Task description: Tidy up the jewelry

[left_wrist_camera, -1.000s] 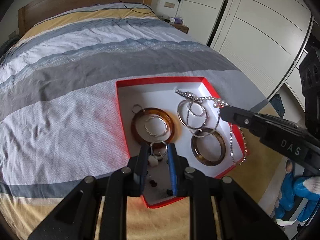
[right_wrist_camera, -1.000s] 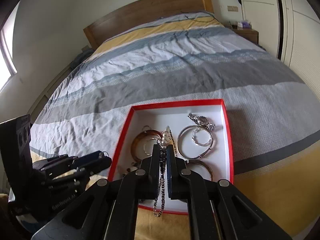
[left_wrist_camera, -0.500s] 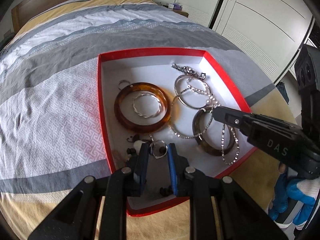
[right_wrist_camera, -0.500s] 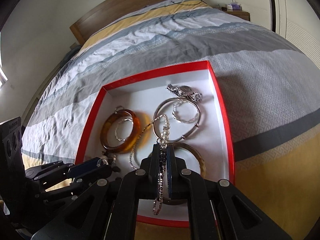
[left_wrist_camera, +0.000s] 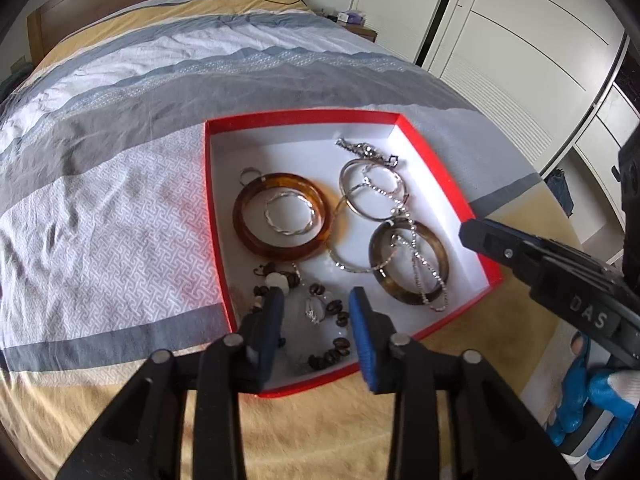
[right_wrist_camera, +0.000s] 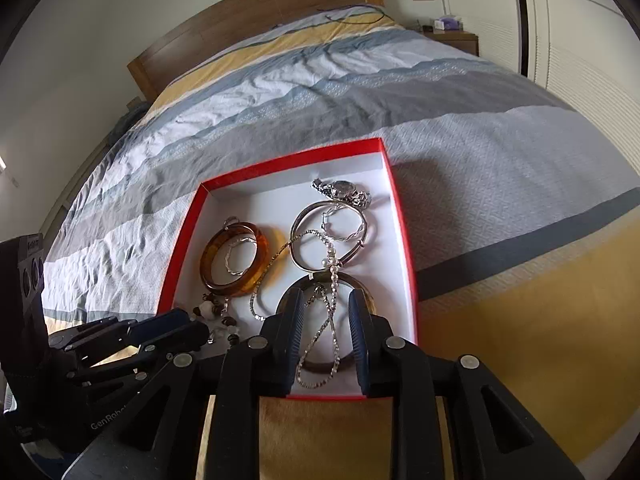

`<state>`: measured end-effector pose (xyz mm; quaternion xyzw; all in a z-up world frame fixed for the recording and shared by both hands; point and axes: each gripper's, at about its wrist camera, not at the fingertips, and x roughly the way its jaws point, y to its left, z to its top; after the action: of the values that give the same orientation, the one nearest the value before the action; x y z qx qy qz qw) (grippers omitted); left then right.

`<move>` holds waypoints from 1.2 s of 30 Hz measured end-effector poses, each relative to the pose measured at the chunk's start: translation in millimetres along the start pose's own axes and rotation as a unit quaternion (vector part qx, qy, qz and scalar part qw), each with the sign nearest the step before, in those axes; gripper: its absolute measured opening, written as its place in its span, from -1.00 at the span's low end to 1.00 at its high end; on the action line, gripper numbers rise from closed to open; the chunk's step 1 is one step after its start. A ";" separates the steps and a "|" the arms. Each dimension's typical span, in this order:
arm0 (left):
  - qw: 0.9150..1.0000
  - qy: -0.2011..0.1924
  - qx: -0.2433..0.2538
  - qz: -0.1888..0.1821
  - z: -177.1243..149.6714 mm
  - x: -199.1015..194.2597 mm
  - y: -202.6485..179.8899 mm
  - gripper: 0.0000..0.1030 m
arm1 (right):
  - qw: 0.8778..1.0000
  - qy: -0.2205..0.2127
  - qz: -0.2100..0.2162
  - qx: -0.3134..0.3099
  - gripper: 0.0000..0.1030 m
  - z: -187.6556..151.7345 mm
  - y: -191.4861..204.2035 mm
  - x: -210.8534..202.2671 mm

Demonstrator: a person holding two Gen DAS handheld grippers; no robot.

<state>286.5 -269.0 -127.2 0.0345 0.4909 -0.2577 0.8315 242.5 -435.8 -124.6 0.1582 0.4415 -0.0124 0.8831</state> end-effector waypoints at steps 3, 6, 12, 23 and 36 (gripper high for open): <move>1.000 -0.002 0.000 0.001 -1.2 -8.0 -1.7 -0.34 | 1.000 -0.008 -0.005 -0.005 -0.47 -4.0 4.4 -17.8; 1.000 -0.006 -0.005 0.008 -4.0 -20.1 -3.3 -0.34 | 1.000 -0.015 -0.008 -0.009 -0.43 -9.2 10.2 -35.6; 0.998 -0.045 -0.016 0.047 -16.8 -77.1 -7.1 -0.29 | 0.999 -0.029 -0.015 -0.013 -0.32 -21.0 25.3 -71.5; 0.978 -0.134 -0.033 0.159 -78.4 -209.3 2.3 -0.06 | 0.996 -0.073 -0.009 -0.055 0.15 -63.6 87.9 -153.5; 0.958 -0.192 -0.071 0.200 -154.3 -305.0 20.7 0.22 | 0.989 -0.106 -0.002 -0.100 0.50 -121.5 147.6 -210.9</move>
<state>55.3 -82.8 43.6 0.0228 0.3217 -0.0525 0.9451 43.5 -285.1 12.3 0.0659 0.3448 0.0137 0.9363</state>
